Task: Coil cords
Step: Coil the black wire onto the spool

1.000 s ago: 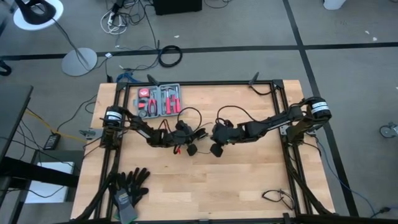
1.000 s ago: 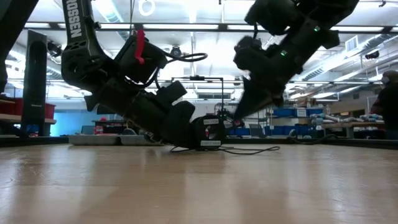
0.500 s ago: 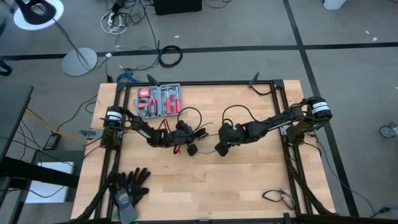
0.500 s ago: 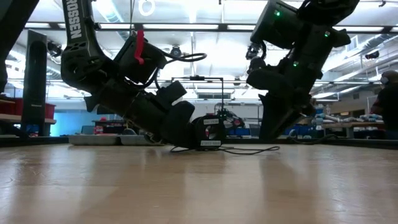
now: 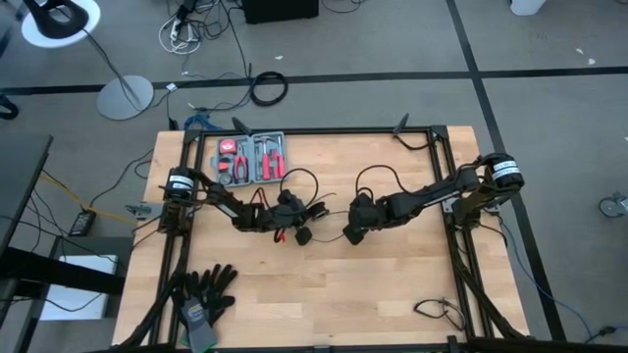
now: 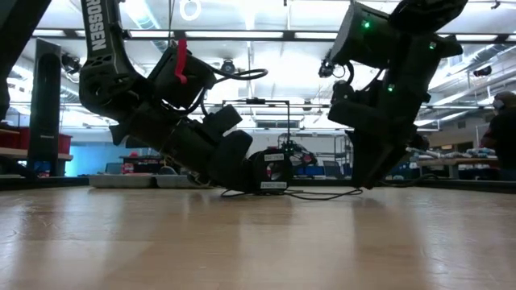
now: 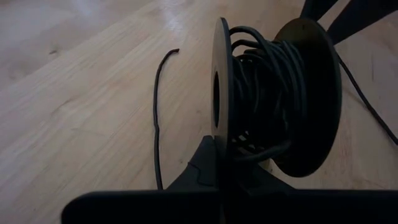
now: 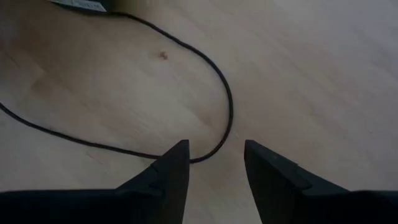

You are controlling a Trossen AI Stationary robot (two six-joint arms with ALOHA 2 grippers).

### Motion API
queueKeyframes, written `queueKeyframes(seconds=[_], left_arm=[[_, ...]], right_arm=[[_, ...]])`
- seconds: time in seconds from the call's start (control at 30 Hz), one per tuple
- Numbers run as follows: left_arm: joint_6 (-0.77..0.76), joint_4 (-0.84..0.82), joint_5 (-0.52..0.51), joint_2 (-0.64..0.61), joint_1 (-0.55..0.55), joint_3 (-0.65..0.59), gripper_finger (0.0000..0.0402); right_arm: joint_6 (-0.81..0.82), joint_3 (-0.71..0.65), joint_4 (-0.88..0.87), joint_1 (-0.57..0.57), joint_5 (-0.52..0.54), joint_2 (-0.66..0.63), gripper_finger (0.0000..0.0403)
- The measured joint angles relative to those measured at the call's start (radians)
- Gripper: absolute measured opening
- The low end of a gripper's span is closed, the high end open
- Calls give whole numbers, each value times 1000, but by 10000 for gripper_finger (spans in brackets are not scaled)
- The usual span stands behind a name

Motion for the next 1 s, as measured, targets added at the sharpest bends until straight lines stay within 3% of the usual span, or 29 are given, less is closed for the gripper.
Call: queueKeyframes(seconds=[0.33, 0.67, 0.77, 0.87, 1.0], left_arm=[[-5, 3, -7, 1, 0, 0, 0], [-2, 7, -10, 1, 0, 0, 0], [-2, 8, -11, 1, 0, 0, 0], [-2, 14, -11, 1, 0, 0, 0], [2, 18, -11, 2, 0, 0, 0]], right_arm=[[15, 0, 47, 12, 32, 7, 151], [160, 3, 55, 0, 18, 87, 147], [176, 2, 51, 0, 14, 87, 108], [154, 0, 48, 2, 11, 84, 28], [130, 1, 58, 6, 7, 85, 7]])
